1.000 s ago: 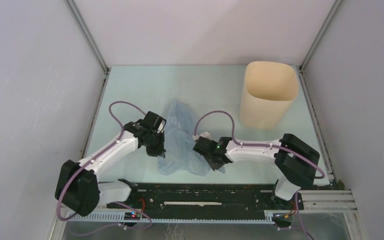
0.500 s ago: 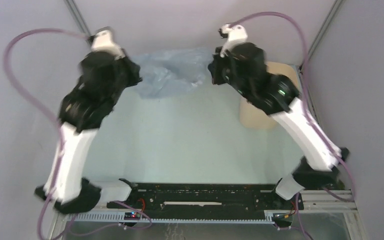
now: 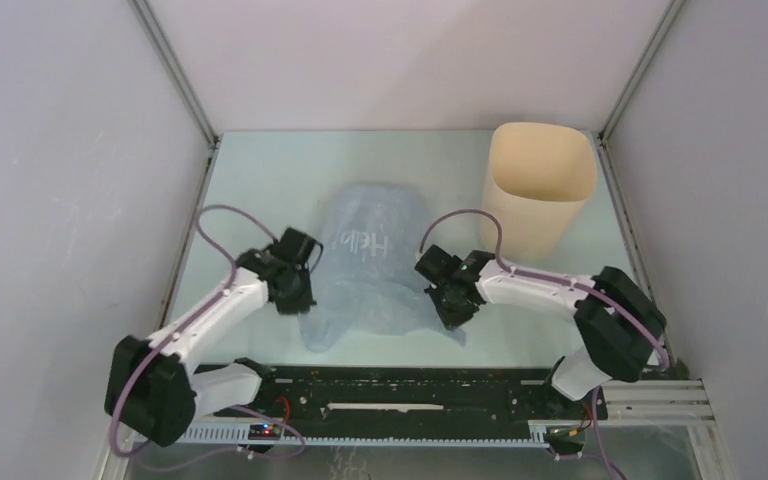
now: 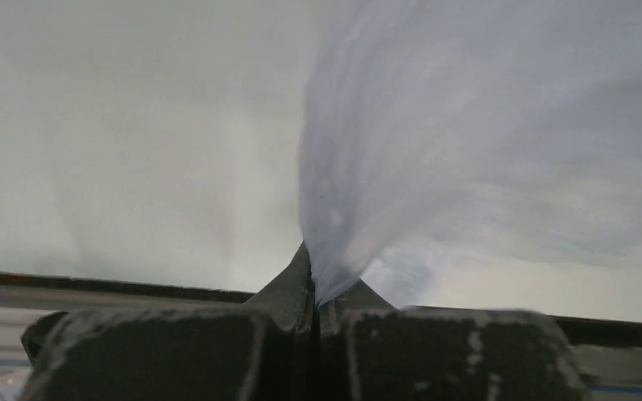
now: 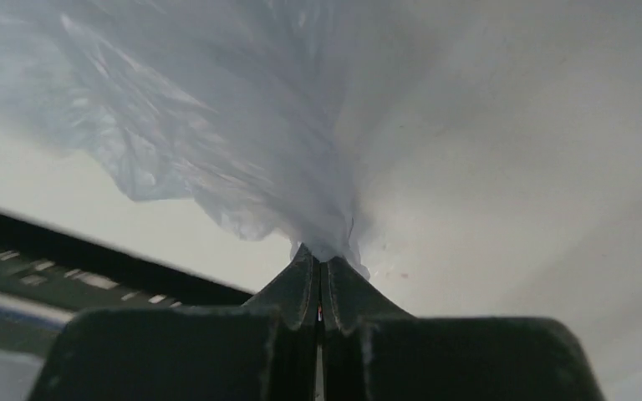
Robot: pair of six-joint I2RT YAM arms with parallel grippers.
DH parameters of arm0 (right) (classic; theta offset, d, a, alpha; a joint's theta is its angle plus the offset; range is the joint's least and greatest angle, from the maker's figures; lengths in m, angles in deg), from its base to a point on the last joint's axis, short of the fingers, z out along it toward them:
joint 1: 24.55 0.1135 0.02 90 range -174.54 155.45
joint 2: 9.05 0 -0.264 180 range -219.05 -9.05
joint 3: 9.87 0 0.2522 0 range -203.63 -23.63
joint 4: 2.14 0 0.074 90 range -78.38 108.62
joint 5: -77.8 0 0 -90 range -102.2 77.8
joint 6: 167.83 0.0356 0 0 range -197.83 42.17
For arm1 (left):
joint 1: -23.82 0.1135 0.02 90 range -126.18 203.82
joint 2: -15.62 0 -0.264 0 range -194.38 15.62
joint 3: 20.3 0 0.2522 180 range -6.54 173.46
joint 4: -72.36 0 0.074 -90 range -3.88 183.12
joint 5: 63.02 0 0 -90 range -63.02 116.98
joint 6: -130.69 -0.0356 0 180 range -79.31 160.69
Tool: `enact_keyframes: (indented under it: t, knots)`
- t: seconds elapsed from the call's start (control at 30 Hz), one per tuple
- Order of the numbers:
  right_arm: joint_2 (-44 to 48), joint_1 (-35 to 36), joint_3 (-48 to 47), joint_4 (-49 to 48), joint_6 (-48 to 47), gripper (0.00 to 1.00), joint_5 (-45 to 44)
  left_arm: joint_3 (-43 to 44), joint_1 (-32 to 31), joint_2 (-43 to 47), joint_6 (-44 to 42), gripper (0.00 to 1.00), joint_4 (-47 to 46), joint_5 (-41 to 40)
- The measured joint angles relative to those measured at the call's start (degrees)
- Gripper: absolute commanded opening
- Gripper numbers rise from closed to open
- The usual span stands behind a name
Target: Put the trash bags into the trash bin
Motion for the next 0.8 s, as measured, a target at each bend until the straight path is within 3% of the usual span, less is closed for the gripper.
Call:
enact_keyframes:
  t: [0.1, 0.3, 0.37, 0.43, 0.5, 0.53, 0.6, 0.73, 0.8]
  knots:
    - [1.6, -0.6, -8.9, 7.7, -0.3, 0.0, 1.5, 17.9, 0.8, 0.8, -0.9, 0.0, 5.5, -0.1]
    - [0.6, -6.5, -61.1, 11.3, -4.5, 0.0, -1.1, 74.2, 1.1, -9.9, -3.7, 0.0, 4.9, -0.7]
    - [3.3, -6.4, -69.7, 8.7, -6.2, 0.0, -2.9, 78.8, 0.9, -7.3, -3.7, 0.0, 0.2, -0.8]
    - [10.5, -4.9, -65.0, 4.7, -7.6, 0.0, -3.2, 71.2, 0.9, 0.2, -3.1, 0.0, -4.0, -1.3]
    - [19.4, -4.5, -52.9, 0.5, -7.9, 0.0, -2.5, 53.5, 1.6, 12.6, -0.3, 0.0, -7.6, -1.3]
    - [25.0, -4.7, -41.7, -3.1, -7.3, 0.0, -0.9, 49.4, 2.4, 14.7, 0.4, 0.0, -7.7, -1.2]
    - [26.8, -5.6, -29.2, -5.2, -5.4, 0.0, 1.5, 33.8, 3.7, 17.6, 3.1, 0.0, -11.2, 0.7]
    - [11.6, -5.1, -7.2, -7.7, -0.7, 0.0, 7.6, 5.6, 3.7, 6.6, 7.0, 0.0, -11.6, 6.9]
    - [2.9, -3.1, -0.3, -3.8, 0.7, 0.0, 9.2, -1.4, 3.7, 5.3, 7.7, 0.0, -5.7, 8.2]
